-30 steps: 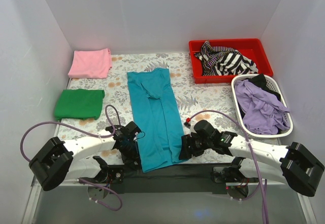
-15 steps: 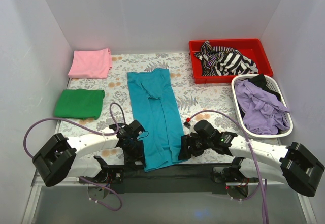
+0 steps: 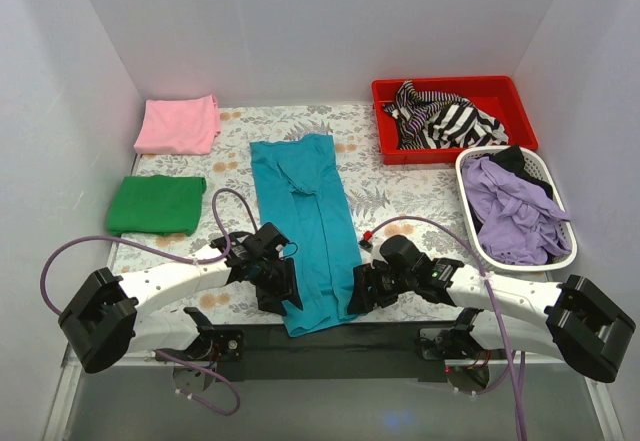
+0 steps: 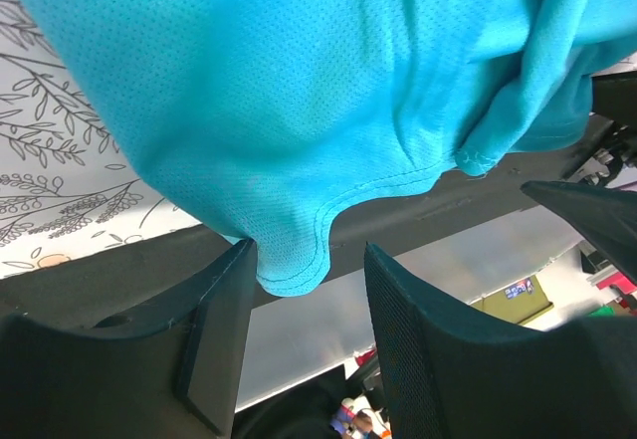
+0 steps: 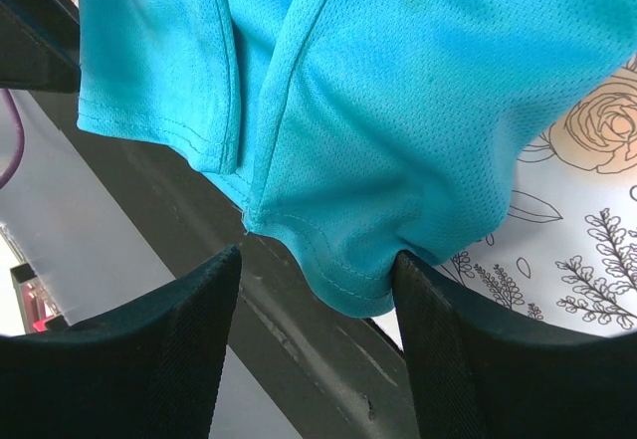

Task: Fold and stack the t-shirts
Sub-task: Fold the tshirt

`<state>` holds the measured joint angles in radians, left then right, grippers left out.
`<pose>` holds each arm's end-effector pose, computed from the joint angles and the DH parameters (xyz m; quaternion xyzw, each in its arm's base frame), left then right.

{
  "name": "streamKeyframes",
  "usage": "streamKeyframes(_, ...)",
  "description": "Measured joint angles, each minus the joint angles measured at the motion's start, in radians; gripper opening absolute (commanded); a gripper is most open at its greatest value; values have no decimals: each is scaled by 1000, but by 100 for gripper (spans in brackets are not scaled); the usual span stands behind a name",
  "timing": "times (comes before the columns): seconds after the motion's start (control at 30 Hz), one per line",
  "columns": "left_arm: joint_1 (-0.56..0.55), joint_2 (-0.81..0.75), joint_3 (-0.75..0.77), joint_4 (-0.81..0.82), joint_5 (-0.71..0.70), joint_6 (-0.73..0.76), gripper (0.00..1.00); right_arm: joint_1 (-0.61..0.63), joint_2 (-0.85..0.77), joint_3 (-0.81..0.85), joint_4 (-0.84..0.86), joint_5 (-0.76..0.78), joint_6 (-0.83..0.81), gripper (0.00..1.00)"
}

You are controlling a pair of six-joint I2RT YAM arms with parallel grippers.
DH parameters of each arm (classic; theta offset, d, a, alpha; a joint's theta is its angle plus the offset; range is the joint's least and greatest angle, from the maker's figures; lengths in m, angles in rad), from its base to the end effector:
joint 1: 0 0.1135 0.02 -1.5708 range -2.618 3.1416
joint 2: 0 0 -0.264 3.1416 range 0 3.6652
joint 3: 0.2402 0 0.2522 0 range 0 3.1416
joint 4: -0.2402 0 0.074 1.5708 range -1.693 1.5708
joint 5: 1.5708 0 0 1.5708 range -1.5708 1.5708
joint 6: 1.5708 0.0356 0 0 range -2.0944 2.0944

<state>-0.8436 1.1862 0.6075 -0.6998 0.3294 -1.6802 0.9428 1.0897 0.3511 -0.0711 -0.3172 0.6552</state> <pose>0.1176 -0.1495 0.1713 0.3746 -0.9015 0.1862 0.1109 0.1048 0.1633 0.1489 -0.1894 0.8989 0.3651 0.1507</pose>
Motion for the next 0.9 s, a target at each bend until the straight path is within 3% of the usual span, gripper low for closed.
streamKeyframes(0.5, 0, -55, -42, -111, 5, 14, 47, 0, 5, 2, 5, -4, 2, 71)
streamKeyframes(0.9, -4, -16, -148, 32, 27, -50, 47, 0, 6, 2, 6, -5, 3, 72)
